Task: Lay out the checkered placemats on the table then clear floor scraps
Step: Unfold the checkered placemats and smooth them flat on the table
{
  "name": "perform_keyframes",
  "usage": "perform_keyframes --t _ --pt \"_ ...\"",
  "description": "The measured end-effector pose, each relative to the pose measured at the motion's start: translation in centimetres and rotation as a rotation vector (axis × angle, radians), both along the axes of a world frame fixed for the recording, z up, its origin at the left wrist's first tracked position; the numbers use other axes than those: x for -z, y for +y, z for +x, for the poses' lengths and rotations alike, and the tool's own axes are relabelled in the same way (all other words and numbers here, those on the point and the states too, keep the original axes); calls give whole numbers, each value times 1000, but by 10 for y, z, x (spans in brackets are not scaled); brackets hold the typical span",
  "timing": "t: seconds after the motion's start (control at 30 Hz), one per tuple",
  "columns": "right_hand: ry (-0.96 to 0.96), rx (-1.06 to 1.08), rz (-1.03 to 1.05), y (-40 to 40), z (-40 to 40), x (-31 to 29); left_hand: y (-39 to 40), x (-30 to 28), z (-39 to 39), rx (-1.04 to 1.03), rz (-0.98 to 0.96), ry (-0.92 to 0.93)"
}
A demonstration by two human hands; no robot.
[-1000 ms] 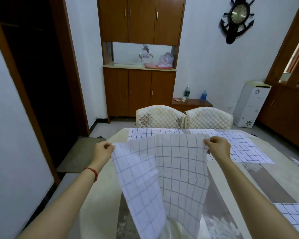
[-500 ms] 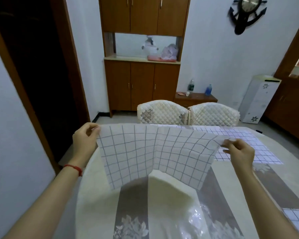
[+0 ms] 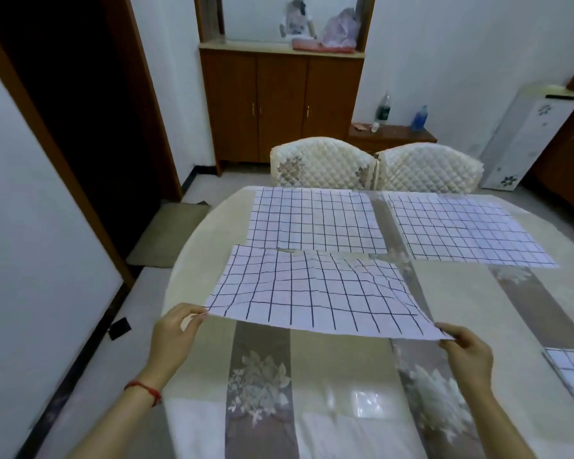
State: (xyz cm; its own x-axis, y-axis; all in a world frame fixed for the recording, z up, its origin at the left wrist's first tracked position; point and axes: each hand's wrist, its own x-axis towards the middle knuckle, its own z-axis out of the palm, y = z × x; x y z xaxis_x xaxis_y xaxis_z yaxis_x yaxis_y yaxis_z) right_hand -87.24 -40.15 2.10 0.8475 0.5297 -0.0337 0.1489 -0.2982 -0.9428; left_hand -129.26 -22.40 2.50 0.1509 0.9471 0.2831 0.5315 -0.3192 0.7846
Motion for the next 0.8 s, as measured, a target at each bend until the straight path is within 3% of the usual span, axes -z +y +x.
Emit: perform_keyframes --t 0.27,0.53,0.67,0.8 --pt "-37 -4 -260 -21 -5 49 -20 52 -2 50 -151 130" --pt "42 -35 -356 -32 -2 63 -40 75 -2 -41 -386 133" --pt "186 -7 -257 -34 -2 63 -44 82 6 -190 -509 -18" --pt "497 163 -130 -24 1 54 -39 76 19 -397 -676 -209"
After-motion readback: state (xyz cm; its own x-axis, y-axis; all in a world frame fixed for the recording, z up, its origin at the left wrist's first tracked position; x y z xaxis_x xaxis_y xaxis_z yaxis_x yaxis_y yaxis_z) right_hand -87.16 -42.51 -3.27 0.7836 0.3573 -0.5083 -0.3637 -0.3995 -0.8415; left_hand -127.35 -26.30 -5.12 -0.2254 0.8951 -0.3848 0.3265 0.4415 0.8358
